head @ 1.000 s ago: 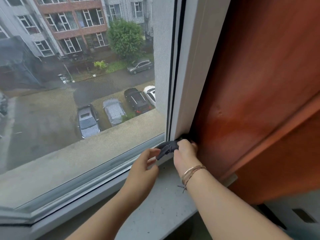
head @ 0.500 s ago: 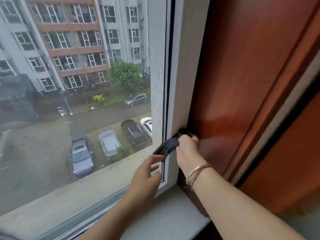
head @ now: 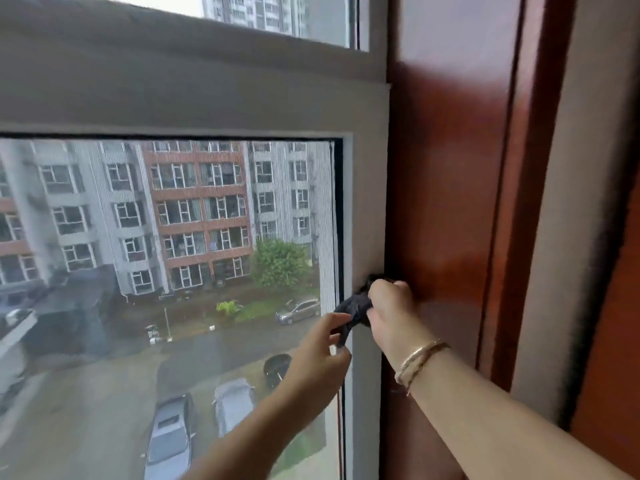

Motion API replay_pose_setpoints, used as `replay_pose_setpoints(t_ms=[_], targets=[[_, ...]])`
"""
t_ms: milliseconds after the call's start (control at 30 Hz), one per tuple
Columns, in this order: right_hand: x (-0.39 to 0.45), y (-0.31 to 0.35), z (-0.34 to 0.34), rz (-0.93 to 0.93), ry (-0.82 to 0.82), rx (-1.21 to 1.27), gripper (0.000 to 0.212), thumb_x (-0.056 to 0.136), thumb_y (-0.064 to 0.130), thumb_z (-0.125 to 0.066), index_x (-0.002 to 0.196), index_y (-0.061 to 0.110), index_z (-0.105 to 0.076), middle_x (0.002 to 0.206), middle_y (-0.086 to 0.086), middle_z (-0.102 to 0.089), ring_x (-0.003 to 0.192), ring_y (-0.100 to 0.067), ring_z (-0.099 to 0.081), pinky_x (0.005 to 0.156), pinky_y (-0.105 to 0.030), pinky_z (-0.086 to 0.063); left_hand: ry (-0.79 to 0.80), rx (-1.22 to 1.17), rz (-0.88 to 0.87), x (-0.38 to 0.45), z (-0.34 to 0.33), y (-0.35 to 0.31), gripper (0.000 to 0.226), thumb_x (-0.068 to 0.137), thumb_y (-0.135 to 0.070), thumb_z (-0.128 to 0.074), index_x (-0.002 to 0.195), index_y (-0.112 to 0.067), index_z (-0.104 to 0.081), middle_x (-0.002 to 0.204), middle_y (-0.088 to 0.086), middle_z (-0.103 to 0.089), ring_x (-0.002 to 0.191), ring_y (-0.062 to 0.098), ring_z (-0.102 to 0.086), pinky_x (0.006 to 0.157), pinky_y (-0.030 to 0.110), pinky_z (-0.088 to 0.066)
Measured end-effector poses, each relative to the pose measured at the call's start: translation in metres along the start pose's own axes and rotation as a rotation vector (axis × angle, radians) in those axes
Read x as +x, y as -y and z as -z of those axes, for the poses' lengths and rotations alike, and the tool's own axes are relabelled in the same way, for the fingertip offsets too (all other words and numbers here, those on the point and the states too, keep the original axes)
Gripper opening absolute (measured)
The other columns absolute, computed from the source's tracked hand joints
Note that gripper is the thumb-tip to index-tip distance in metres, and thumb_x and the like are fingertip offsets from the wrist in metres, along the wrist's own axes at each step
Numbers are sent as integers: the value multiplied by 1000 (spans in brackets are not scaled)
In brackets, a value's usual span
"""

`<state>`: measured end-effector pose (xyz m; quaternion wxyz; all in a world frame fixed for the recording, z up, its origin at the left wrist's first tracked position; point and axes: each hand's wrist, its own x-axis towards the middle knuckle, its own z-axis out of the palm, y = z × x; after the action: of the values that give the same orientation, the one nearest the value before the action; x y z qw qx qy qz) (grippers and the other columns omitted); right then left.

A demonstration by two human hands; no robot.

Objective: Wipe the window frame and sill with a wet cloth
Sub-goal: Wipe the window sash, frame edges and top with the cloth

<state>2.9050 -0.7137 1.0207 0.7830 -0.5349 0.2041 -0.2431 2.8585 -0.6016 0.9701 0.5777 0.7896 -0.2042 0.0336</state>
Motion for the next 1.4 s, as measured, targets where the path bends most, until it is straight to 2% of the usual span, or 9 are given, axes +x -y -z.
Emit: replay_pose_setpoints(t_ms=[100,200,333,433,567,667,767,1067,1400], targets=[[-3,79,-19,56,100,-13,21,88,-7,-35,102,3,-47,85,-9,-47,71,-22,-48,75,-34,-44,-20,-42,-53,24,12,-56,44,75,-3,-47,101,-38,-55,109,5,-64,102,15,-59,72,27,-47],[-7,145,-41,171,155,-55,10,89,-3,-38,93,5,-44,81,-8,-44,61,-16,-39,57,-28,-36,-38,42,-156,44,25,-112,53,81,3,-45,123,-29,-53,119,-1,-59,114,11,-53,86,29,-47],[-12,212,-73,465,111,-155,29,85,-1,-43,112,3,-52,104,-11,-55,87,-26,-53,76,-29,-42,-101,109,-232,67,44,-176,61,86,6,-43,140,-22,-40,137,-3,-51,125,9,-48,105,32,-42],[-13,232,-89,597,84,-260,35,82,-2,-44,116,2,-51,119,-17,-56,109,-31,-53,93,-32,-40,-118,88,-313,72,58,-206,62,78,10,-41,132,-21,-49,126,1,-59,110,11,-58,91,30,-48],[-13,234,-91,858,172,-467,32,82,-7,-45,110,7,-49,115,-13,-55,101,-24,-52,79,-18,-33,-131,109,-365,83,84,-232,63,66,1,-40,122,-25,-54,123,0,-60,122,11,-52,99,26,-45],[0,223,-84,1217,54,-764,26,81,6,-50,107,11,-50,106,-10,-56,96,-31,-55,78,-37,-41,-251,306,-386,83,111,-244,56,80,6,-44,129,-21,-52,128,-2,-56,124,8,-47,99,22,-39],[10,215,-78,1358,-20,-868,28,75,26,-48,100,17,-52,93,-4,-60,87,-30,-58,74,-40,-42,-430,580,-452,77,143,-246,45,83,-1,-50,123,-21,-58,123,-5,-57,116,12,-44,94,19,-33],[-90,186,-150,1464,573,-598,19,84,14,-52,102,20,-51,92,13,-51,88,-6,-40,85,-30,-32,-608,826,-453,27,265,-232,31,80,-4,-52,93,-28,-68,95,-13,-63,98,14,-55,94,42,-44],[-270,140,-280,1585,836,-639,28,85,19,-50,113,19,-48,110,1,-58,101,-20,-47,93,-36,-37,-820,854,-343,-79,412,-213,18,78,-1,-52,81,-15,-63,79,2,-62,77,21,-59,70,38,-51]])
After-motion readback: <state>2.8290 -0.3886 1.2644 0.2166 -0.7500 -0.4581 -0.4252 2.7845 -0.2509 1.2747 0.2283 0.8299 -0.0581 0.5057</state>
